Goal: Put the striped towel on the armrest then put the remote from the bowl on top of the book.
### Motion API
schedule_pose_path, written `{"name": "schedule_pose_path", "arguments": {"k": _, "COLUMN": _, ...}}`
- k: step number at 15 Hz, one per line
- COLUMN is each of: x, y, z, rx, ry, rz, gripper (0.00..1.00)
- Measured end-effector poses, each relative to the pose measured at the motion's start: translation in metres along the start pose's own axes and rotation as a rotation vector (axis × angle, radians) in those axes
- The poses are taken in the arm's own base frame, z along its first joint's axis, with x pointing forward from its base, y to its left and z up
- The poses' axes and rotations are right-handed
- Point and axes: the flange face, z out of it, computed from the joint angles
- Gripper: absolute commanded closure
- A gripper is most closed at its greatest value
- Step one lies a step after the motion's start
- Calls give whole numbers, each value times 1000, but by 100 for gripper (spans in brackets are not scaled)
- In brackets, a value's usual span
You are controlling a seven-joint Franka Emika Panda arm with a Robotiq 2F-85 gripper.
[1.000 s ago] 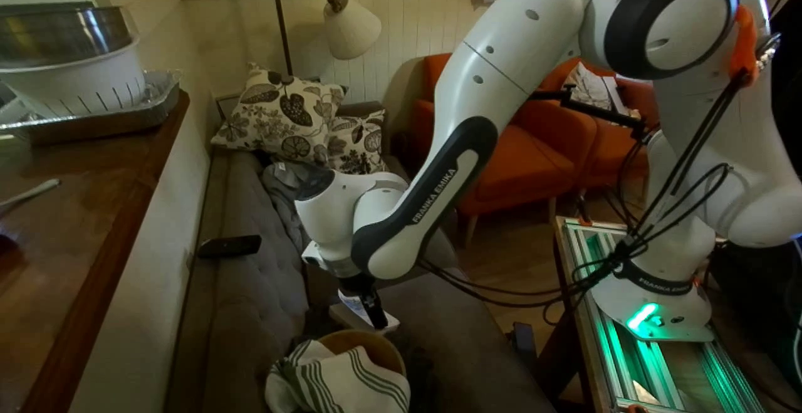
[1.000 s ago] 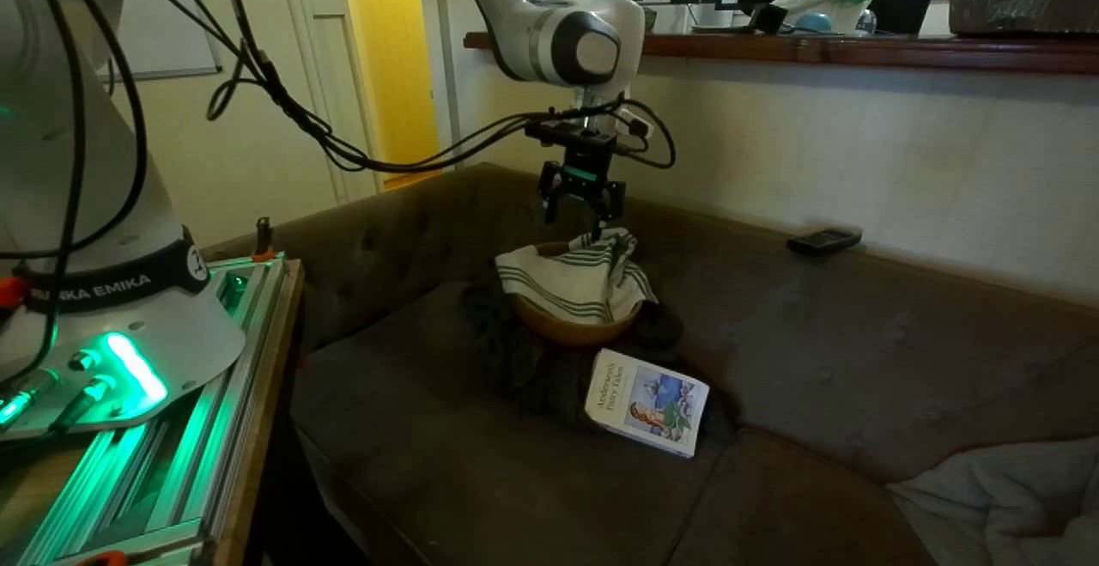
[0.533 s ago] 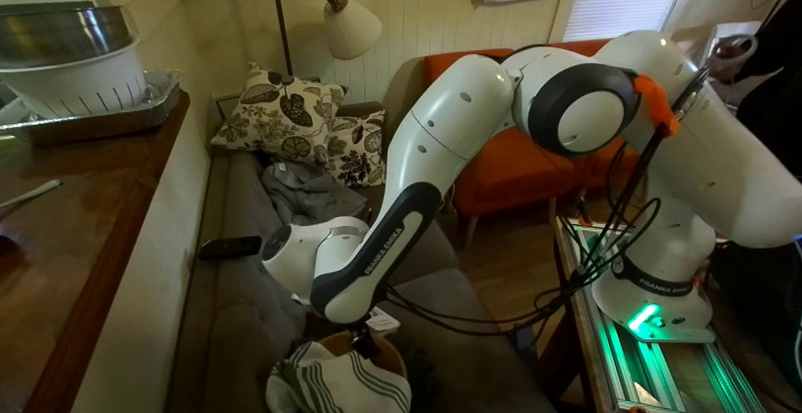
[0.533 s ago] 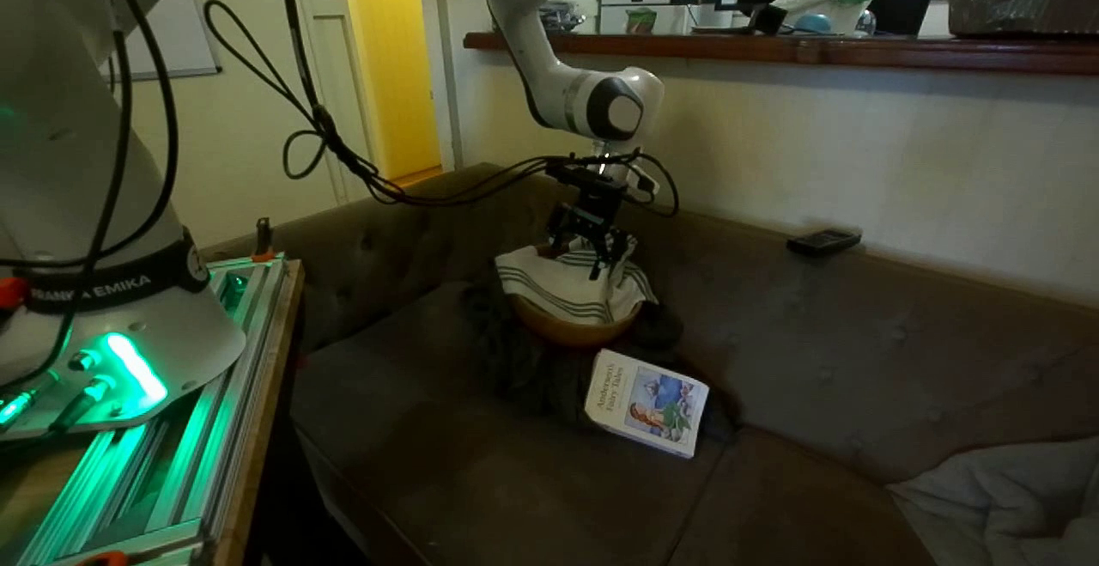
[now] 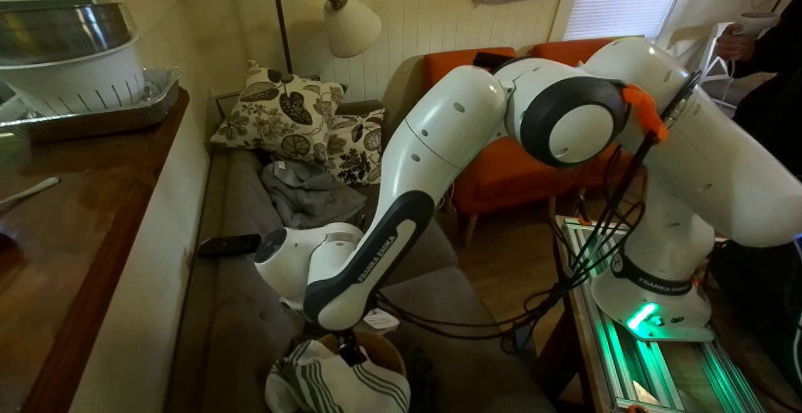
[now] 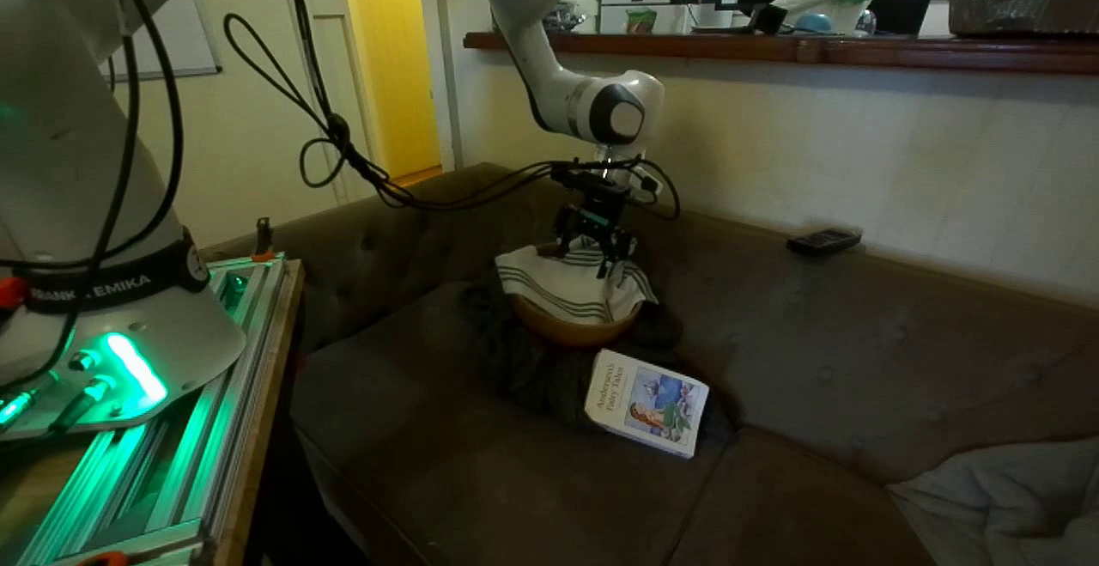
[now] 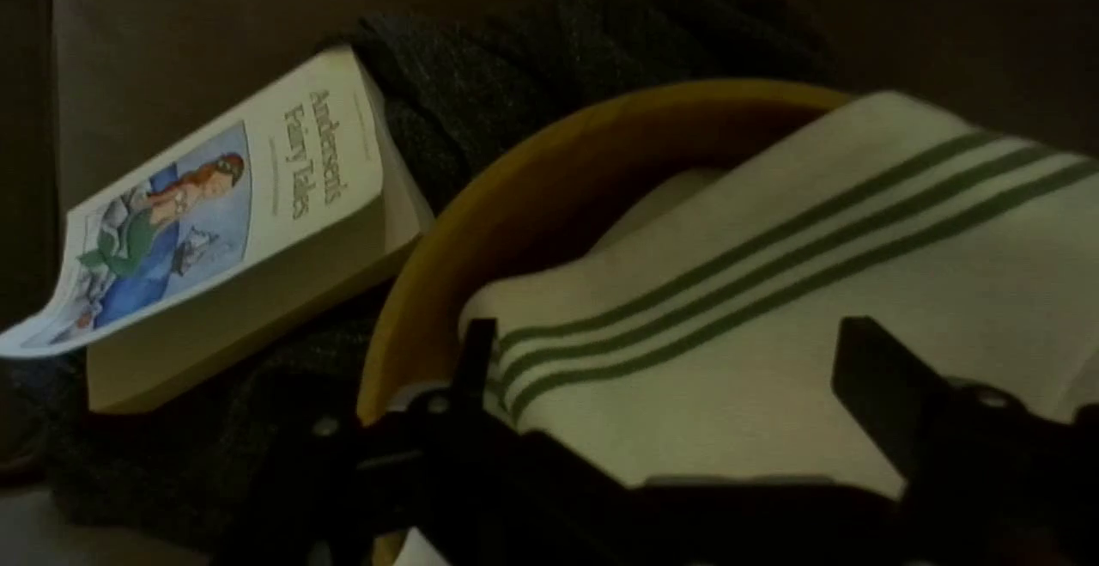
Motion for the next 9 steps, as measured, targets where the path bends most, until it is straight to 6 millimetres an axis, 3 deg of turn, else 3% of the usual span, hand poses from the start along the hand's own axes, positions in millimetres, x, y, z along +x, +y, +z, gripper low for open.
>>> {"name": "schedule_pose_path", "arguments": {"k": 4, "x": 27, "y": -7, "z": 17, "rx": -10, "ry": 161, "rz": -57, "gripper": 0}}
{"name": "schedule_pose_path", "arguments": {"k": 9, "x": 58, "y": -4, "z": 37, "rx": -34, "ry": 233, "rz": -151, "gripper": 0}}
